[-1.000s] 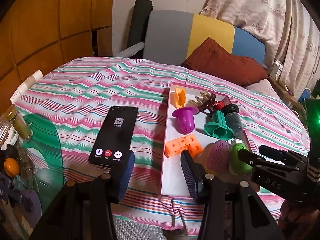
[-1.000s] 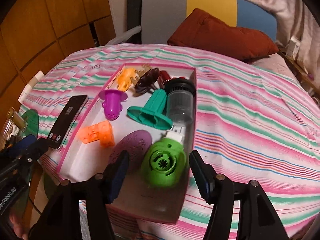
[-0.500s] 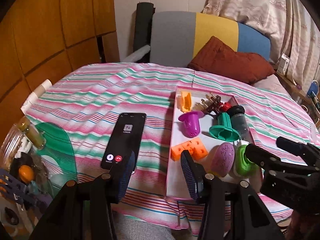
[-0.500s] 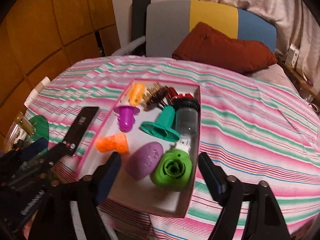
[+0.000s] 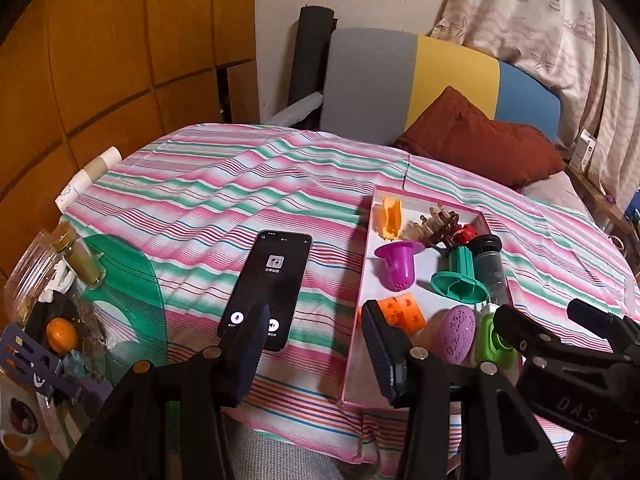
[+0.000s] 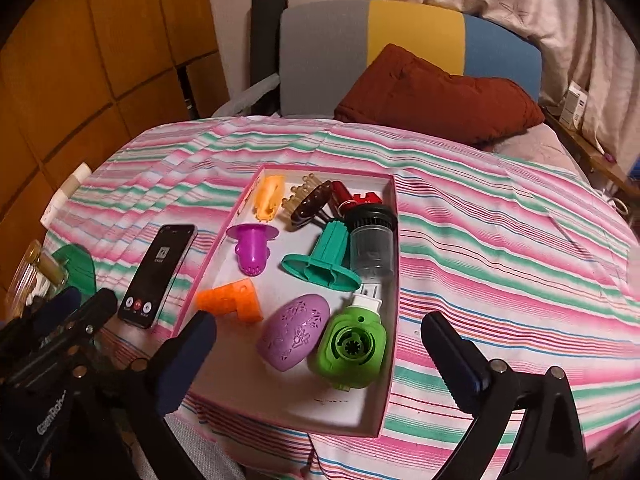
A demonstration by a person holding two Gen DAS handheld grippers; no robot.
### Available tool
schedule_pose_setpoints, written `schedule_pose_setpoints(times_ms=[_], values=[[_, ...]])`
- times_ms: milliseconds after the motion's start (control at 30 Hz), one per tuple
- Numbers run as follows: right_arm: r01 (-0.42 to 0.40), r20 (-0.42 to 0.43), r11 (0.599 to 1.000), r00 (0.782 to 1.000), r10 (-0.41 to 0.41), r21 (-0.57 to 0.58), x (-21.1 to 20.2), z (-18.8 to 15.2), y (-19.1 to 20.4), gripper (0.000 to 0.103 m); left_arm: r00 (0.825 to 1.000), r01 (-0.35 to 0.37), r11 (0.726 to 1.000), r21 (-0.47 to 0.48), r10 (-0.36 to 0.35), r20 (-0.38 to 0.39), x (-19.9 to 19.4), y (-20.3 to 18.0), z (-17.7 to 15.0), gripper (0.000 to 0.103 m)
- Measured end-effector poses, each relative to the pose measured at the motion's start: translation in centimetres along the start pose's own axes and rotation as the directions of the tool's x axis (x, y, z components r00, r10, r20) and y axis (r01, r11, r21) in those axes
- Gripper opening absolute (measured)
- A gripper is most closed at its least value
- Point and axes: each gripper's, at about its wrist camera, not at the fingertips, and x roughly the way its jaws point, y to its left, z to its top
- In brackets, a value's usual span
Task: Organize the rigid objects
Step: 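Withdraw the open right gripper from the tray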
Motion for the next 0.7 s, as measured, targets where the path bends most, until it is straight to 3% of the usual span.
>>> schedule_pose_setpoints(times_ms=[133,333,567,700], values=[[0.006,0.006,1.000,1.000,-0.006,0.026,-0.1,0.5,-0.3,0.103,0.999,-0.047,0.999,0.020,0.047,-0.025,0.1,-0.6,0.5,0.048],[0.019,0.015,0.999,1.000,-0.019,0.048,-0.2,0.9,-0.8,0.103,0.998,0.001,1.000,0.018,0.001,-0.066,0.6,-1.3,1.0,0.048],[0.025,0.008,0.997,1.000,-0.026,0.074,0.1,0.9,-1.5,0.103,0.998,0.014,1.000,0.020,-0.012,-0.068,0.7,-2.4,1.3,0.048],[0.019,0.004,0.996,1.000,-0.019,0.089,0.2,0.8,-2.0,0.103,1.000,-0.008,0.999,0.036,0.008,-0.018,0.2,-2.9,1.1,0.047]])
